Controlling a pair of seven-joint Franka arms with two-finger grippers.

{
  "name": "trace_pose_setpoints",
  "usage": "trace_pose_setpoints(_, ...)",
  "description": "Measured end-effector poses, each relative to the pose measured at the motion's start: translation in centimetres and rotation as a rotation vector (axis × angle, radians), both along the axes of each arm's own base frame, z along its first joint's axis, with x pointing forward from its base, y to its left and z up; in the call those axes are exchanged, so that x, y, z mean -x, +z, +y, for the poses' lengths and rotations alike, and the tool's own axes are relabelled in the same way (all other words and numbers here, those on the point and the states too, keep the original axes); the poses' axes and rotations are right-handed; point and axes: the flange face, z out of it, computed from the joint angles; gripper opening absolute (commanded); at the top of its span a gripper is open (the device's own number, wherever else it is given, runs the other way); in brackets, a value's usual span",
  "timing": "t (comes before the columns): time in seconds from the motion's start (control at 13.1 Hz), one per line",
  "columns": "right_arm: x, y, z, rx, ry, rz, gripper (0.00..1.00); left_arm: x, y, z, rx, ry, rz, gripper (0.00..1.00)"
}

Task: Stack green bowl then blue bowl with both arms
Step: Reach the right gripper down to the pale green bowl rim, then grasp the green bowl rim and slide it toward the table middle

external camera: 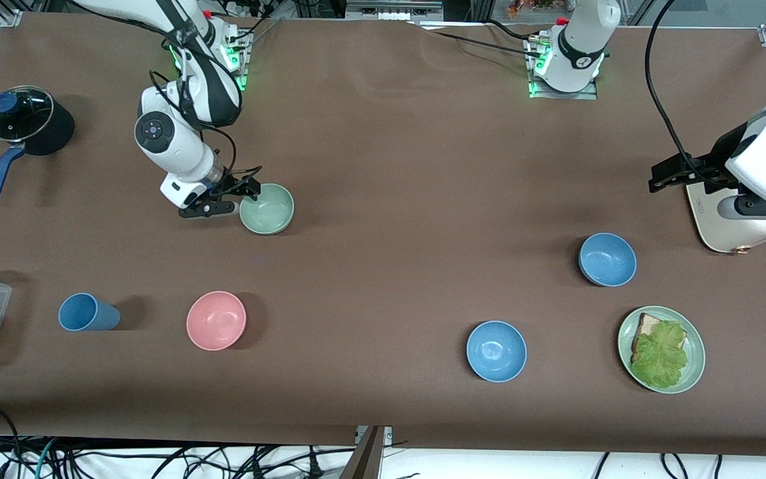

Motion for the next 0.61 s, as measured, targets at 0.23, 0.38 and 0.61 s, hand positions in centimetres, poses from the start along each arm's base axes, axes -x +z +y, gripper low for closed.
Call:
trace_pose_setpoints(0.23,0.0,-1.2,0.1,-0.005,-0.002,-0.009,0.03,-0.1,-0.1,0.0,0.0,0.0,0.002,1.0)
trace_pose_setpoints(0.38,0.1,-1.3,0.3,-0.006,-0.007,-0.007,0.0,-0.1,-0.3,0.0,0.0,-0.001,0.005,1.0)
trace_pose_setpoints(0.61,-0.1,-0.9,1.3,-0.012,-0.035,-0.015,0.0,-0.2,-0.4,0.2,0.0,0.0,0.006,1.0)
